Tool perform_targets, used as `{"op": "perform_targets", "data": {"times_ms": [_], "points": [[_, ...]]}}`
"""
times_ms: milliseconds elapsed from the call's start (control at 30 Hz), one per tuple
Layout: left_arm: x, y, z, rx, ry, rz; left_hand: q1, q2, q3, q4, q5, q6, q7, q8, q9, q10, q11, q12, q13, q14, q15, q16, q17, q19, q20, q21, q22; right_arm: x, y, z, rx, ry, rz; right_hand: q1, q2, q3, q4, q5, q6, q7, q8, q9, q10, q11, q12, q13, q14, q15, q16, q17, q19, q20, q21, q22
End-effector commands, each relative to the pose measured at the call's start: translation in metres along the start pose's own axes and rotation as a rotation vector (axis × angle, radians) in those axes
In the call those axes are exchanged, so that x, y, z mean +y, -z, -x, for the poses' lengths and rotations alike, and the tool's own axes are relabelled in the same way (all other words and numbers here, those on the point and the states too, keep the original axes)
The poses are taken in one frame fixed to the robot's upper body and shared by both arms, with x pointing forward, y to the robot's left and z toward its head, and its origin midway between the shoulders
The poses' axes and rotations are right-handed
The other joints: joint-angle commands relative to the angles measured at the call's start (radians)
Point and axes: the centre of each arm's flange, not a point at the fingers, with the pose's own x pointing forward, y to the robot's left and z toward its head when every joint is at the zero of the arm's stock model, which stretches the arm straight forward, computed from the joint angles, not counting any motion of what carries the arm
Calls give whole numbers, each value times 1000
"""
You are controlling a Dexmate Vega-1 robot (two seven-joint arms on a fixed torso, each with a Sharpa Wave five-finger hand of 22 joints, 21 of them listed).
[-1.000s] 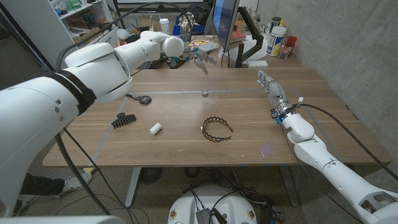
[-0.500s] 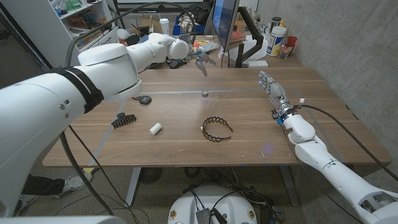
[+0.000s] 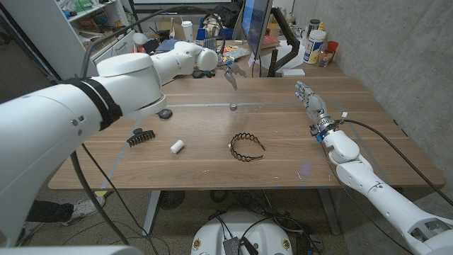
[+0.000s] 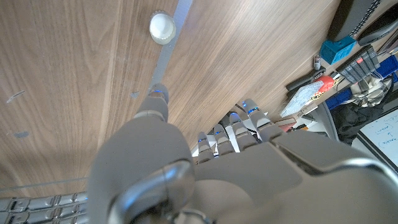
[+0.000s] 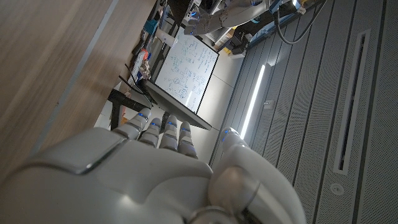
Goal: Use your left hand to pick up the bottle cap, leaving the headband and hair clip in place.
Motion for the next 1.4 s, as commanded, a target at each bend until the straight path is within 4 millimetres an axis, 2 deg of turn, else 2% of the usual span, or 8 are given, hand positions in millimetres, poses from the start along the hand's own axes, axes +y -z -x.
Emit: {"op": "perform_targets", "data": {"times_ms": [33, 767, 1400], "points": [[-12, -1, -6, 45, 39, 75, 0, -17, -6, 5, -3, -3, 6, 7, 2, 10, -2, 7, 5, 5, -31, 6, 6, 7, 7, 4, 6, -3, 0, 2, -1, 6, 9, 11, 10, 5, -4, 0, 0, 1, 1, 1, -2, 2, 1, 1, -3, 9, 7, 4, -6, -46, 6, 1], [-26, -11, -10, 32, 100, 50, 16, -29, -19, 14, 1, 15, 10, 11, 2, 22, 0, 12, 7, 17, -34, 12, 13, 13, 9, 8, 7, -2, -1, 3, -13, 14, 10, 10, 10, 5, -2, 0, 1, 0, 2, 1, -14, 2, -3, 1, -1, 13, 8, 4, -6, -46, 7, 1], [-44, -5, -11, 64, 128, 9, 37, -21, -19, 20, 3, 21, 14, 11, 3, 28, 1, 13, 9, 18, -37, 13, 17, 16, 8, 11, 8, 5, 1, -4, -12, 7, 7, 10, 9, 5, -2, -1, 4, -3, 3, 1, -17, 0, -3, 0, 0, 15, 8, 3, -7, -45, 7, 1]]}}
